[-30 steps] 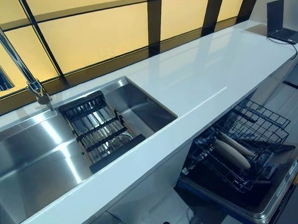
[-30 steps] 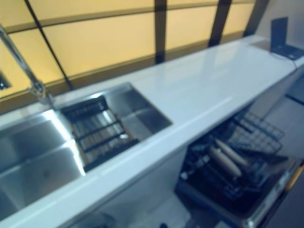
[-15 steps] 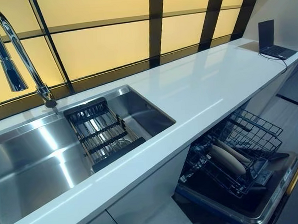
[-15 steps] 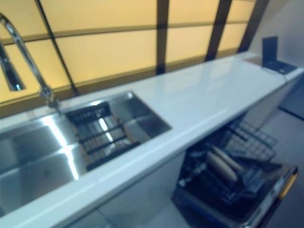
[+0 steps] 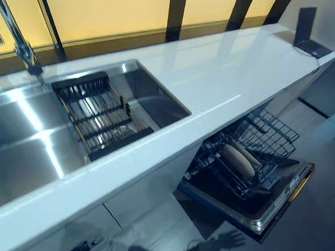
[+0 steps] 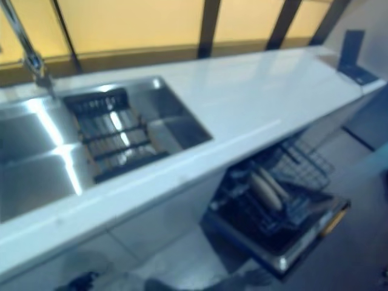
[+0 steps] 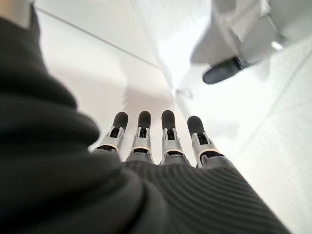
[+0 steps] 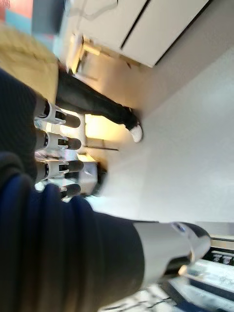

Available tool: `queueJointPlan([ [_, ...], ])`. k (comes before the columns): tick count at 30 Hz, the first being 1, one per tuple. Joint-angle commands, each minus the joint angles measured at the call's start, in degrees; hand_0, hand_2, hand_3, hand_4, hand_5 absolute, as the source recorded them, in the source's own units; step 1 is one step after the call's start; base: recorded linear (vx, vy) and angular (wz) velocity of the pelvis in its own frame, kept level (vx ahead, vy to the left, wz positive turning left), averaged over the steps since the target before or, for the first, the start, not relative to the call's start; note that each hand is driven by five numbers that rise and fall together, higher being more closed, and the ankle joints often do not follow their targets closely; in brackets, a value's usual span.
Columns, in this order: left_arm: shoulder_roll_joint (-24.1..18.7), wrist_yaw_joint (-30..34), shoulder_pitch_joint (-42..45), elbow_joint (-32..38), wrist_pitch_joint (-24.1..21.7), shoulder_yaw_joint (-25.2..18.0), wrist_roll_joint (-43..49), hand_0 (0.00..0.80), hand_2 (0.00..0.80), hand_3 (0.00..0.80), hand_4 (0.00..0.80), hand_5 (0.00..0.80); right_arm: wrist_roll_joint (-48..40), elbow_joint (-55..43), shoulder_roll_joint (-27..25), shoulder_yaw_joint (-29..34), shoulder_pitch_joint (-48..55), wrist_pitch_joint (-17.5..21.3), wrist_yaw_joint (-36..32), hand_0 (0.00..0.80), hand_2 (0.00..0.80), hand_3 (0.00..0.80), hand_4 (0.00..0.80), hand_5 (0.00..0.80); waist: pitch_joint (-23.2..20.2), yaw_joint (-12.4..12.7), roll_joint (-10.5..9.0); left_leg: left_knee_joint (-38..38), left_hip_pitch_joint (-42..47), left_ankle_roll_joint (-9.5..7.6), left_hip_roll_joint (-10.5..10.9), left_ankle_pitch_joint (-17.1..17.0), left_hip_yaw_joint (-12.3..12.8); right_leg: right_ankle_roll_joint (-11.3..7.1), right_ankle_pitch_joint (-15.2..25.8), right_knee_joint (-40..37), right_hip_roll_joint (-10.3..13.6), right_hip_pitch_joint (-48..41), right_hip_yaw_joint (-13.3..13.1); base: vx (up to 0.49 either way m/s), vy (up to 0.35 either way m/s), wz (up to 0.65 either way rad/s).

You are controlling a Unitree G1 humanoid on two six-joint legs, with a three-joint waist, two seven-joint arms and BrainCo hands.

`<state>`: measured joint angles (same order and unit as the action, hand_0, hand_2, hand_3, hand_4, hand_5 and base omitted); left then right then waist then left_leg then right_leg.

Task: Take plates into dishwasher

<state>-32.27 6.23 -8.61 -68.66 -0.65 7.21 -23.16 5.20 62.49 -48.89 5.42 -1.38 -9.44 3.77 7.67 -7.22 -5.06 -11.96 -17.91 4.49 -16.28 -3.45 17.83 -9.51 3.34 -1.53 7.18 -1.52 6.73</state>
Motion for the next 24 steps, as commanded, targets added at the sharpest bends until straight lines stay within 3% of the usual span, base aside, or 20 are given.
queueJointPlan([
  [1, -0.65, -1.41, -3.25, 1.67, 0.42, -1.43, -7.39, 0.000, 0.000, 0.000, 0.000, 0.000, -4.66, 2.67, 2.37, -1.45, -2.42, 0.74, 2.07, 0.000, 0.000, 0.000, 0.000, 0.000, 1.35, 0.03, 0.51, -7.14, -8.85, -0.11, -0.80, 1.67, -4.85, 5.52, -6.88, 6.31, -1.65, -1.47, 1.01, -0.559, -0.315, 0.18],
  [3, 1.14, -1.35, -4.03, 1.71, -0.37, -1.23, -9.88, 0.000, 0.000, 0.000, 0.000, 0.000, -5.12, 2.39, 5.14, -2.62, -2.58, 1.17, 2.54, 0.000, 0.000, 0.000, 0.000, 0.000, 1.82, 0.20, 1.13, -0.50, -6.95, 0.74, 1.14, -2.66, -6.75, 5.94, -9.81, 8.77, -2.62, -1.17, 1.56, -0.559, -0.280, 0.13],
  [6, 2.65, -0.71, -1.83, 1.22, -0.56, -2.60, -8.99, 0.000, 0.000, 0.000, 0.000, 0.000, -5.79, 3.62, 6.17, -2.50, -2.53, -0.23, 0.76, 0.000, 0.000, 0.000, 0.000, 0.000, 0.82, 0.96, 1.54, 12.00, -2.86, 1.16, 1.79, -7.16, -7.71, 6.16, -14.15, 11.23, -4.94, -1.66, 2.51, -0.424, -0.351, 0.02],
  [7, 2.77, -0.52, -0.26, 0.33, -0.94, -3.71, -9.22, 0.000, 0.000, 0.000, 0.000, 0.000, -6.31, 4.81, 6.11, -2.08, -2.45, -0.25, -0.47, 0.000, 0.000, 0.000, 0.000, 0.000, 0.21, 1.41, 1.78, 16.95, -1.00, 1.12, 1.60, -7.73, -7.50, 6.75, -15.74, 12.39, -5.92, -1.86, 3.19, -0.244, -0.278, 0.13],
  [10, 3.97, -0.32, 5.13, -1.10, -0.81, -8.16, -9.01, 0.000, 0.000, 0.000, 0.000, 0.000, -6.45, 6.60, 6.15, -0.72, -2.43, -2.05, -1.73, 0.000, 0.000, 0.000, 0.000, 0.000, -0.64, 2.34, 2.54, 16.96, -1.42, 1.66, 2.01, -5.23, -6.87, 9.18, -17.84, 14.22, -7.89, -1.99, 4.89, -0.300, -0.288, 0.14],
  [11, 5.07, 0.67, 6.82, -1.55, -0.83, -9.29, -7.01, 0.000, 0.000, 0.000, 0.000, 0.000, -7.78, 7.08, 6.50, -0.37, -2.32, -3.03, -1.25, 0.000, 0.000, 0.000, 0.000, 0.000, -0.79, 2.60, 3.01, 16.96, -0.23, 1.56, 3.23, -5.16, -5.54, 9.74, -17.98, 13.90, -8.64, -2.48, 4.91, -0.305, -0.187, 0.22],
  [13, 6.69, 1.77, 8.14, -1.82, -2.08, -9.55, -5.92, 0.000, 0.000, 0.000, 0.000, 0.000, -12.95, 6.59, 7.54, 0.63, -2.08, -5.19, -0.35, 0.000, 0.000, 0.000, 0.000, 0.000, -0.72, 3.56, 3.04, 16.95, 3.48, 0.49, 6.00, -5.91, -5.94, 10.50, -17.45, 12.82, -8.66, -3.63, 4.13, -0.218, -0.066, 0.34],
  [14, 7.26, 2.23, 8.65, -2.22, -3.36, -9.32, -6.70, 0.000, 0.000, 0.000, 0.000, 0.000, -16.54, 7.05, 8.21, 1.24, -2.06, -5.89, -0.03, 0.000, 0.000, 0.000, 0.000, 0.000, -0.48, 3.96, 2.55, 10.17, 3.37, -0.46, 6.79, -3.32, -5.73, 10.95, -16.26, 12.16, -7.90, -3.90, 3.87, -0.206, -0.030, 0.32],
  [15, 7.61, 3.01, 8.65, -2.64, -4.39, -9.48, -6.77, 0.000, 0.000, 0.000, 0.000, 0.000, -19.44, 7.99, 9.02, 2.45, -1.75, -5.89, 0.37, 0.000, 0.000, 0.000, 0.000, 0.000, -0.28, 4.24, 1.91, 2.57, 3.15, -2.04, 7.53, 1.30, -6.08, 11.03, -14.95, 11.76, -6.90, -3.92, 3.73, -0.212, -0.028, 0.40],
  [16, 7.97, 3.78, 8.31, -3.07, -5.37, -9.69, -6.15, 0.000, 0.000, 0.000, 0.000, 0.000, -21.54, 9.09, 9.71, 3.69, -1.43, -5.28, 0.76, 0.000, 0.000, 0.000, 0.000, 0.000, 0.02, 4.65, 1.21, -8.21, 2.78, -4.33, 8.23, 8.10, -7.10, 10.87, -13.62, 11.26, -5.95, -3.87, 3.02, -0.157, 0.011, 0.53],
  [17, 8.33, 3.79, 8.05, -2.69, -5.58, -9.44, -5.71, 0.000, 0.000, 0.000, 0.000, 0.000, -22.84, 9.73, 10.34, 4.54, -1.32, -4.67, 0.80, 0.000, 0.000, 0.000, 0.000, 0.000, 0.06, 4.87, 1.11, -12.18, 3.53, -5.56, 8.98, 11.30, -7.90, 10.43, -12.61, 10.68, -5.70, -3.66, 2.41, -0.148, 0.062, 0.45],
  [18, 8.84, 3.59, 7.74, -1.52, -5.48, -9.27, -5.35, 0.000, 0.000, 0.000, 0.000, 0.000, -25.94, 10.16, 11.03, 5.43, -1.35, -4.28, 1.13, 0.000, 0.000, 0.000, 0.000, 0.000, 0.14, 5.43, 1.10, -18.08, 4.53, -7.28, 11.42, 14.84, -9.97, 9.75, -11.25, 10.06, -5.47, -2.91, 1.15, -0.119, 0.104, 0.12],
  [20, 9.05, 3.08, 7.58, 0.07, -4.52, -9.27, -4.54, 0.000, 0.000, 0.000, 0.000, 0.000, -27.55, 10.39, 11.39, 6.10, -1.51, -4.05, 0.82, 0.000, 0.000, 0.000, 0.000, 0.000, -0.15, 5.76, 1.54, -14.37, 7.67, -7.18, 12.49, 15.22, -10.80, 9.16, -11.03, 10.29, -5.80, -2.15, 0.99, -0.073, 0.111, -0.09],
  [21, 8.53, 2.75, 6.83, 0.94, -3.02, -8.21, -4.90, 0.000, 0.000, 0.000, 0.000, 0.000, -31.22, 10.66, 11.62, 6.69, -2.00, -2.76, 0.17, 0.000, 0.000, 0.000, 0.000, 0.000, -0.98, 4.50, 2.75, -0.06, 14.22, -7.03, 13.54, 12.34, -8.99, 8.56, -11.45, 12.12, -6.17, -0.12, 0.81, -0.071, 0.135, 0.33],
  [24, 8.12, 2.35, 5.38, 0.51, -3.65, -6.03, -5.87, 0.000, 0.000, 0.000, 0.000, 0.000, -39.81, 9.43, 14.50, 7.97, -1.60, -2.62, -1.56, 0.000, 0.000, 0.000, 0.000, 0.000, -0.96, 4.12, 3.30, -1.06, 13.07, -7.58, 15.44, 11.15, -10.54, 8.57, -9.58, 11.97, -6.05, 1.93, 0.80, -0.181, 0.040, 0.10],
])
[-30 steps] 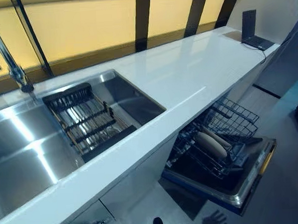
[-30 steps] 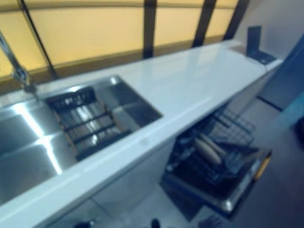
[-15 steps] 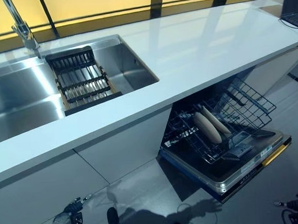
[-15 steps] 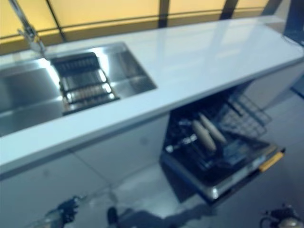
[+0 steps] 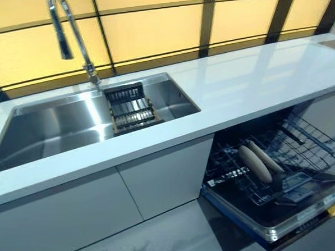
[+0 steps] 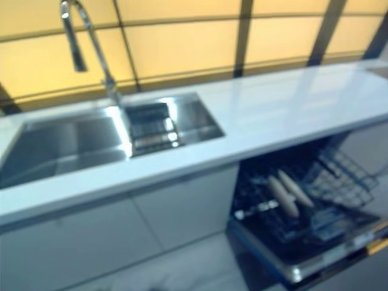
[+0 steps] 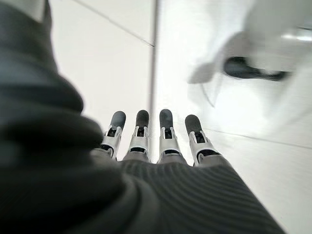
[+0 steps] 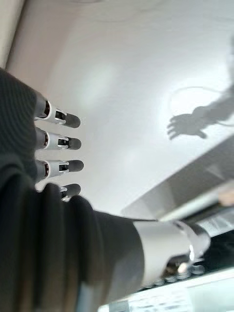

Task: Take plates into dishwasher

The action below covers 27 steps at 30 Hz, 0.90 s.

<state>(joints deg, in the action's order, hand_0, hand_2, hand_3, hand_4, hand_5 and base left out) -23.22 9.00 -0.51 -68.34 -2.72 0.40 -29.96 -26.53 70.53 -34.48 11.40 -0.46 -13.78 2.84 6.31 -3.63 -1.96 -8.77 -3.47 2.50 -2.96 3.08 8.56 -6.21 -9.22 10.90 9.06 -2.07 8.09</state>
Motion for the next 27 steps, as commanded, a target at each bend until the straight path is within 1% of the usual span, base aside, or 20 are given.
queueJointPlan([
  [1, -0.76, -0.76, -3.20, 0.09, -1.84, 1.19, 0.21, 0.000, 0.000, 0.000, 0.000, 0.000, -11.26, 1.63, 1.18, 2.04, -2.50, 2.23, -1.62, 0.000, 0.000, 0.000, 0.000, 0.000, 0.47, 0.53, 0.33, -3.21, -1.25, -5.53, 2.04, 4.28, -0.53, 5.22, 3.29, -0.59, -8.07, 3.04, -0.11, -0.223, -0.050, -0.22],
  [2, -0.46, -1.05, -3.67, -0.51, -1.86, 1.49, -0.29, 0.000, 0.000, 0.000, 0.000, 0.000, -15.01, 1.99, 1.78, 2.07, -2.86, 2.05, -2.79, 0.000, 0.000, 0.000, 0.000, 0.000, 0.50, 0.50, 0.55, -1.18, -0.62, -5.57, 2.02, 3.63, -0.21, 5.27, 3.24, -0.46, -8.29, 3.69, 0.02, -0.132, -0.036, -0.01],
  [3, -0.22, -1.21, -4.00, -1.09, -2.01, 1.58, -0.26, 0.000, 0.000, 0.000, 0.000, 0.000, -17.09, 2.15, 2.24, 2.00, -3.20, 1.82, -3.40, 0.000, 0.000, 0.000, 0.000, 0.000, 0.41, 0.43, 0.71, -0.14, -0.43, -5.58, 2.14, 3.12, -0.40, 5.32, 3.19, -0.29, -8.41, 4.28, 0.03, -0.112, -0.032, 0.11],
  [4, 0.06, -1.24, -4.22, -1.89, -2.66, 1.91, -0.56, 0.000, 0.000, 0.000, 0.000, 0.000, -21.09, 2.30, 3.47, 1.79, -3.60, 1.81, -3.93, 0.000, 0.000, 0.000, 0.000, 0.000, 0.55, 0.32, 0.94, -1.30, -1.18, -5.47, 2.51, 3.22, -0.85, 5.46, 3.58, -0.58, -8.62, 4.93, -0.53, -0.104, -0.026, 0.17],
  [5, 0.16, -0.92, -4.08, -2.02, -2.93, 2.03, -0.85, 0.000, 0.000, 0.000, 0.000, 0.000, -23.13, 2.00, 4.46, 1.48, -3.81, 1.76, -3.65, 0.000, 0.000, 0.000, 0.000, 0.000, 0.68, 0.31, 1.09, -2.06, -1.79, -5.43, 2.55, 3.39, -0.90, 5.49, 3.72, -0.59, -8.65, 5.28, -0.71, -0.088, -0.021, 0.07],
  [6, 0.17, -0.85, -4.04, -2.01, -2.97, 2.04, -0.85, 0.000, 0.000, 0.000, 0.000, 0.000, -23.33, 1.90, 4.68, 1.41, -3.84, 1.86, -3.53, 0.000, 0.000, 0.000, 0.000, 0.000, 0.70, 0.31, 1.11, -2.19, -1.91, -5.43, 2.55, 3.42, -0.89, 5.49, 3.74, -0.58, -8.65, 5.34, -0.73, -0.111, -0.018, 0.01],
  [7, 0.49, -0.73, -3.81, -1.87, -3.28, 2.17, -0.94, 0.000, 0.000, 0.000, 0.000, 0.000, -24.82, 1.54, 6.13, 0.81, -4.51, 2.47, -1.78, 0.000, 0.000, 0.000, 0.000, 0.000, 1.17, 0.28, 1.54, -2.83, -2.72, -5.48, 2.39, 3.47, -0.41, 5.69, 3.66, -0.21, -8.69, 6.06, -0.79, -0.113, -0.013, 0.02],
  [11, 1.21, -1.39, -3.64, -1.04, -3.67, 2.84, -1.70, 0.000, 0.000, 0.000, 0.000, 0.000, -26.39, 1.94, 7.60, -0.12, -6.37, 2.90, 0.79, 0.000, 0.000, 0.000, 0.000, 0.000, 2.27, 0.30, 2.63, -4.09, -4.56, -5.37, 2.47, 3.51, -0.51, 6.24, 3.64, -0.16, -8.60, 7.00, -0.96, -0.132, 0.007, 0.03],
  [13, 1.39, -1.59, -3.35, -0.20, -4.01, 3.02, -2.20, 0.000, 0.000, 0.000, 0.000, 0.000, -27.24, 2.20, 7.61, -0.09, -6.90, 3.26, 0.55, 0.000, 0.000, 0.000, 0.000, 0.000, 2.89, 0.35, 3.23, -4.29, -5.05, -5.33, 2.60, 3.45, -0.55, 6.29, 3.77, -0.20, -8.39, 7.34, -0.93, -0.133, 0.039, 0.02],
  [18, 1.24, -2.36, -3.68, 1.22, -4.34, 3.18, -3.19, 0.000, 0.000, 0.000, 0.000, 0.000, -30.36, 1.65, 6.04, -0.06, -9.54, 4.32, 0.94, 0.000, 0.000, 0.000, 0.000, 0.000, 4.90, -0.12, 4.70, -6.21, -6.61, -5.48, 2.97, 4.06, -0.24, 6.67, 3.33, 1.43, -7.82, 9.03, -1.18, -0.142, 0.045, -0.02],
  [20, 1.34, -2.77, -4.11, 1.82, -4.57, 3.25, -3.54, 0.000, 0.000, 0.000, 0.000, 0.000, -31.04, 1.56, 5.41, 0.18, -11.26, 5.48, 3.19, 0.000, 0.000, 0.000, 0.000, 0.000, 5.86, -0.40, 5.46, -7.80, -7.60, -5.59, 3.14, 4.73, -0.14, 6.89, 2.90, 2.64, -7.48, 9.93, -1.22, -0.140, 0.038, -0.04],
  [21, 1.35, -2.76, -4.15, 1.80, -4.59, 3.25, -3.55, 0.000, 0.000, 0.000, 0.000, 0.000, -31.03, 1.60, 5.38, 0.18, -11.30, 5.49, 3.16, 0.000, 0.000, 0.000, 0.000, 0.000, 5.84, -0.39, 5.49, -7.92, -7.71, -5.59, 3.12, 4.79, -0.13, 6.89, 2.88, 2.70, -7.49, 10.02, -1.23, -0.112, 0.034, -0.05],
  [25, 0.99, -2.18, -4.44, 2.14, -4.38, 3.21, -4.07, 0.000, 0.000, 0.000, 0.000, 0.000, -30.51, 2.69, 2.47, 1.17, -12.95, 5.78, 3.72, 0.000, 0.000, 0.000, 0.000, 0.000, 7.00, -1.29, 6.95, -10.41, -8.82, -5.48, 3.07, 5.46, 0.89, 6.96, 2.91, 4.04, -6.90, 11.36, -1.56, -0.083, 0.053, -0.11],
  [26, 1.09, -2.17, -4.46, 2.17, -4.41, 3.16, -4.21, 0.000, 0.000, 0.000, 0.000, 0.000, -30.10, 2.78, 1.92, 1.53, -13.22, 6.39, 3.89, 0.000, 0.000, 0.000, 0.000, 0.000, 7.15, -1.55, 7.22, -10.70, -9.00, -5.44, 2.97, 5.53, 1.28, 6.97, 3.02, 4.15, -6.85, 11.70, -1.73, -0.058, 0.072, -0.08],
  [27, 1.18, -2.40, -4.45, 2.81, -3.74, 3.28, -4.46, 0.000, 0.000, 0.000, 0.000, 0.000, -29.47, 2.86, 0.48, 2.33, -13.27, 7.88, 2.95, 0.000, 0.000, 0.000, 0.000, 0.000, 7.72, -2.13, 7.71, -11.37, -8.95, -5.34, 2.83, 5.90, 2.01, 6.92, 3.09, 4.35, -6.74, 11.85, -1.99, -0.037, 0.075, -0.07],
])
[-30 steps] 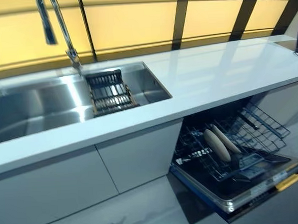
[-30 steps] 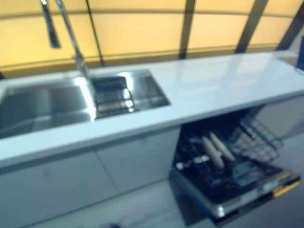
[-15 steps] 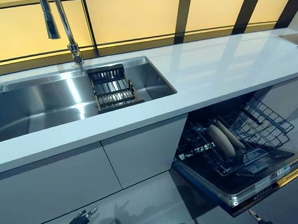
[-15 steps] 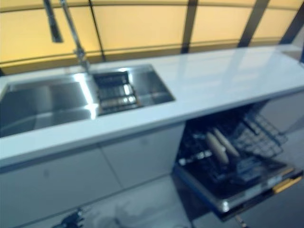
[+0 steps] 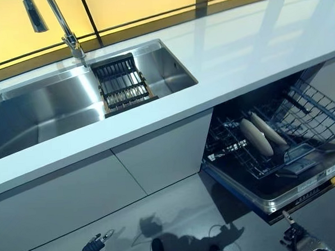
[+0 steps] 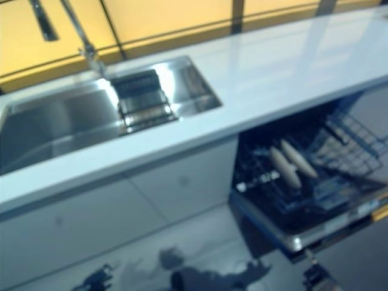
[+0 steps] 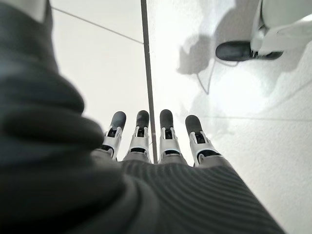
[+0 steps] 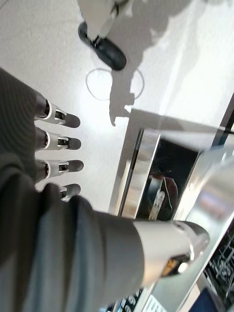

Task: Take plates into dishwasher

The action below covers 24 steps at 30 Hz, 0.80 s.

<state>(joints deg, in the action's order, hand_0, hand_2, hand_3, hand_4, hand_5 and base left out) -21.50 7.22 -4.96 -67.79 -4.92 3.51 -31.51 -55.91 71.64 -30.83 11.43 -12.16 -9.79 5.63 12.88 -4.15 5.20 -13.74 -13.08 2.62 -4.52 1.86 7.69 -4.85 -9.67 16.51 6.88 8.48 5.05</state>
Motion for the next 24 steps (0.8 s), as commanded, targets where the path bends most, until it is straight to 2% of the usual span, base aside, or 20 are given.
queueJointPlan([
  [1, -0.46, -0.45, 0.31, 2.27, -1.68, 0.14, -2.97, 0.000, 0.000, 0.000, 0.000, 0.000, 0.49, 1.69, -3.95, 2.99, -1.51, 4.90, -0.51, 0.000, 0.000, 0.000, 0.000, 0.000, 1.49, -1.92, 0.79, -6.71, 0.73, -5.48, 4.38, 7.34, 3.17, 5.55, 3.55, -1.14, -4.52, 1.39, 0.87, -0.019, 0.057, -0.07],
  [2, -0.44, -0.39, 0.33, 2.26, -1.71, 0.15, -2.93, 0.000, 0.000, 0.000, 0.000, 0.000, 0.47, 1.71, -4.04, 3.06, -1.51, 4.90, -0.69, 0.000, 0.000, 0.000, 0.000, 0.000, 1.53, -1.92, 0.83, -6.76, 0.74, -5.49, 4.36, 7.39, 3.21, 5.55, 3.55, -1.12, -4.52, 1.40, 0.83, -0.016, 0.044, -0.16],
  [8, -0.92, 0.19, 0.08, 4.49, -0.98, 0.69, -5.17, 0.000, 0.000, 0.000, 0.000, 0.000, -1.06, -1.10, -8.06, 4.48, -3.16, 11.52, -4.62, 0.000, 0.000, 0.000, 0.000, 0.000, 3.46, -3.29, 2.31, -7.87, -0.39, -5.46, 4.26, 7.84, 5.45, 5.46, 3.79, -0.29, -4.37, 3.88, 0.17, -0.052, 0.026, -0.17],
  [11, -1.00, 0.09, -0.20, 4.65, -1.02, 0.78, -6.28, 0.000, 0.000, 0.000, 0.000, 0.000, -1.88, -2.85, -9.26, 4.00, -5.80, 13.75, -6.25, 0.000, 0.000, 0.000, 0.000, 0.000, 4.12, -3.63, 2.86, -9.25, -0.90, -5.05, 4.24, 9.01, 5.30, 5.42, 2.92, 0.78, -4.36, 4.87, -0.10, -0.027, 0.007, -0.21],
  [12, -0.94, 0.01, -0.28, 4.62, -1.04, 0.72, -6.55, 0.000, 0.000, 0.000, 0.000, 0.000, -2.47, -3.55, -9.63, 3.68, -7.00, 13.96, -7.15, 0.000, 0.000, 0.000, 0.000, 0.000, 4.57, -3.83, 2.89, -10.25, -1.86, -5.52, 4.03, 8.72, 6.13, 5.99, 3.18, 1.52, -4.17, 5.90, 0.40, 0.006, 0.020, -0.13],
  [13, -0.89, -0.06, -0.17, 4.56, -1.19, 0.76, -6.85, 0.000, 0.000, 0.000, 0.000, 0.000, -2.77, -4.35, -10.18, 3.51, -8.13, 14.10, -8.47, 0.000, 0.000, 0.000, 0.000, 0.000, 4.68, -3.85, 3.12, -10.89, -1.95, -5.20, 4.17, 9.44, 5.41, 5.89, 2.52, 2.17, -4.17, 6.09, 0.09, -0.097, 0.010, -0.11],
  [14, -0.59, -0.12, -0.21, 4.52, -1.36, 0.64, -6.99, 0.000, 0.000, 0.000, 0.000, 0.000, -3.40, -5.03, -10.67, 3.03, -9.34, 14.46, -9.94, 0.000, 0.000, 0.000, 0.000, 0.000, 5.11, -4.00, 3.33, -12.10, -2.97, -5.60, 3.88, 9.33, 6.15, 6.42, 2.52, 3.32, -3.84, 7.24, 0.61, 0.010, 0.026, -0.09],
  [17, -0.26, -0.30, 0.01, 5.00, -1.57, 0.76, -7.83, 0.000, 0.000, 0.000, 0.000, 0.000, -4.70, -7.52, -11.75, 1.71, -12.41, 14.32, -13.62, 0.000, 0.000, 0.000, 0.000, 0.000, 5.63, -4.05, 4.25, -13.94, -3.86, -5.29, 3.84, 10.56, 5.53, 6.61, 0.88, 6.16, -3.49, 9.02, 0.23, -0.029, 0.026, -0.16],
  [24, 0.55, -0.28, 0.95, 6.06, -1.22, 1.41, -7.99, 0.000, 0.000, 0.000, 0.000, 0.000, -6.24, -9.74, -14.02, -1.32, -19.95, 11.12, -18.92, 0.000, 0.000, 0.000, 0.000, 0.000, 5.40, -2.70, 5.51, -14.89, -5.13, -5.13, 4.52, 10.23, 4.94, 7.25, -0.68, 9.79, -2.55, 11.59, 0.59, -0.018, 0.001, 0.04],
])
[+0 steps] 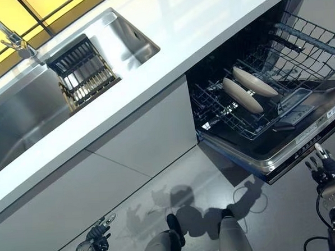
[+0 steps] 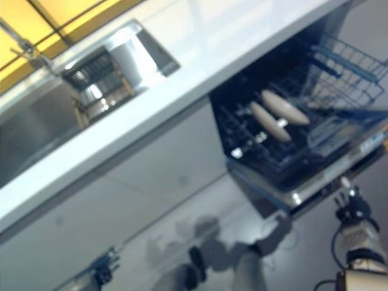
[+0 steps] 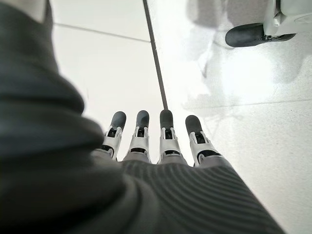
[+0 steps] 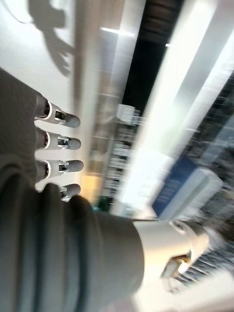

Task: Take plates into dishwasher

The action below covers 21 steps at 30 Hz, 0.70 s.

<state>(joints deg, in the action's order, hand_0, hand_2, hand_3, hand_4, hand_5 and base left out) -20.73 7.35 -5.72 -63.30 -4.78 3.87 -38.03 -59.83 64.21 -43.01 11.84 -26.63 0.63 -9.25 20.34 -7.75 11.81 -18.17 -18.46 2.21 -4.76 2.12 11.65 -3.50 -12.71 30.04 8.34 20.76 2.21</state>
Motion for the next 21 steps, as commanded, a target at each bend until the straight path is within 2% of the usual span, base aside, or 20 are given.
queueJointPlan([
  [1, -0.16, -0.13, 2.10, 1.68, -1.34, 1.10, -1.21, 0.000, 0.000, 0.000, 0.000, 0.000, -2.22, -2.57, -1.98, -2.30, -6.44, 0.40, -4.17, 0.000, 0.000, 0.000, 0.000, 0.000, -2.17, 1.25, -0.92, -10.30, 0.30, -4.67, 4.92, 9.78, 0.78, 5.95, 2.24, -3.50, -3.95, -0.65, 3.46, 0.000, 0.000, 0.00],
  [11, -0.33, 0.02, 3.37, 4.01, -1.01, 2.22, -1.45, 0.000, 0.000, 0.000, 0.000, 0.000, -1.51, -5.27, -3.32, -8.59, -17.18, -2.80, -3.33, 0.000, 0.000, 0.000, 0.000, 0.000, -1.55, 3.65, 0.04, -10.20, -0.30, -4.56, 5.74, 8.90, -0.71, 6.80, 0.69, -0.17, -3.48, 0.78, 3.83, -0.003, -0.023, 0.05],
  [12, -0.34, -0.11, 3.47, 4.25, -0.85, 2.17, -1.44, 0.000, 0.000, 0.000, 0.000, 0.000, -1.95, -5.71, -3.21, -9.30, -17.98, -2.60, -3.50, 0.000, 0.000, 0.000, 0.000, 0.000, -1.34, 3.77, 0.08, -10.33, -0.86, -4.98, 5.66, 8.34, -0.18, 7.22, 1.07, 0.21, -3.25, 1.42, 4.27, -0.053, -0.017, -0.01],
  [21, -1.03, -0.25, 3.92, 5.60, 0.17, 2.42, -0.79, 0.000, 0.000, 0.000, 0.000, 0.000, -2.08, -11.27, -1.35, -12.34, -22.63, -0.61, -2.32, 0.000, 0.000, 0.000, 0.000, 0.000, -1.15, 4.99, -0.83, -8.45, 0.82, -4.86, 5.88, 7.69, -1.15, 7.05, 1.38, -1.33, -3.38, -0.79, 4.75, 0.022, 0.002, -0.01],
])
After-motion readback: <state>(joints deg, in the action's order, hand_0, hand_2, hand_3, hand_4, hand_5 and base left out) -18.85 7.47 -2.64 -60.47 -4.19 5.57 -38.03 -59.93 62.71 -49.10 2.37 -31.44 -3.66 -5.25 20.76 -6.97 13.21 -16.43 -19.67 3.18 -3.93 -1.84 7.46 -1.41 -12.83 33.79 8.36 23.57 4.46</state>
